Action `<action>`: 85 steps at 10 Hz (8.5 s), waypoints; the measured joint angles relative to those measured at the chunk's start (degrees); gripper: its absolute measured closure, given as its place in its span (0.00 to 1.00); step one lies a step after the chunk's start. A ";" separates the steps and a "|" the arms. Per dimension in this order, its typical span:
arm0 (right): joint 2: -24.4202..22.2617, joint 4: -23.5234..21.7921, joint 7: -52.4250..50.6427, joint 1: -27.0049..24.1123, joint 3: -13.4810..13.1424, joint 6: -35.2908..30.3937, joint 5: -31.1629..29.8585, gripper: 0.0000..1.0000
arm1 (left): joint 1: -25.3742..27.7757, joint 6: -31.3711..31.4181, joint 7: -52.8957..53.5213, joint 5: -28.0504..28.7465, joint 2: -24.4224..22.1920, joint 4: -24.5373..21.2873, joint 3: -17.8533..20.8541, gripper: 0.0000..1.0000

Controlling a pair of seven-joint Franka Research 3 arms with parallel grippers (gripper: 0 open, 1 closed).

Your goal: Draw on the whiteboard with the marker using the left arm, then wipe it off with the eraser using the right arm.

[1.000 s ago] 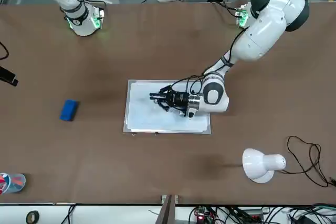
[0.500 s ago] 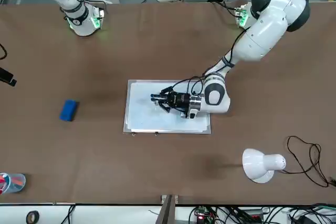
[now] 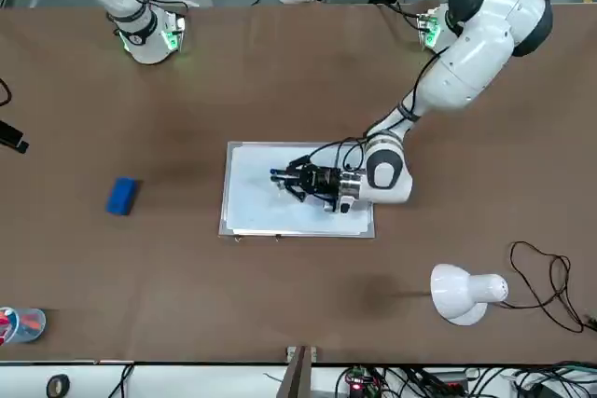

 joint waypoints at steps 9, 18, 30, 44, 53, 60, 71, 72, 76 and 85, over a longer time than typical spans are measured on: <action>0.00 -0.15 0.00 -0.05 -0.01 -0.02 0.00 0.00 | 2.58 -0.56 -1.53 3.86 -4.22 -6.04 0.01 0.82; 0.00 -0.28 0.00 -0.06 -0.02 -0.02 0.00 0.00 | 4.01 -0.90 -2.18 8.18 -4.88 -5.12 0.90 0.82; -0.04 -3.73 -0.20 -1.76 -0.12 3.64 -0.02 0.00 | 4.42 0.04 -22.43 29.42 -8.90 7.22 2.02 0.82; 0.77 -34.13 -0.31 -2.48 0.08 43.82 -0.96 0.00 | 13.93 -15.09 9.20 97.14 -25.63 -0.11 2.04 0.82; 11.60 -38.44 4.46 1.85 0.80 57.66 -0.96 0.00 | 26.14 11.84 26.30 106.23 -29.50 -23.22 2.05 0.82; 16.17 -38.74 3.30 1.80 0.68 60.42 -0.99 0.00 | 26.92 19.34 25.03 106.47 -26.90 -29.07 2.35 0.82; 17.47 -38.70 -0.69 1.15 0.75 58.22 -0.99 0.00 | 25.80 19.41 18.69 106.54 -26.16 -29.02 2.10 0.52; 17.50 -38.70 -0.96 1.20 0.80 58.22 -0.99 0.00 | 25.80 19.41 18.69 106.54 -26.16 -28.98 2.10 0.52; 17.69 -38.70 -2.91 2.29 1.09 58.22 -1.00 0.00 | 25.80 19.41 18.67 106.54 -26.16 -28.77 2.03 0.42; 20.04 -38.74 -6.50 2.06 0.92 61.46 -1.00 0.00 | 25.84 4.44 18.67 106.65 -28.59 -11.10 -0.96 0.01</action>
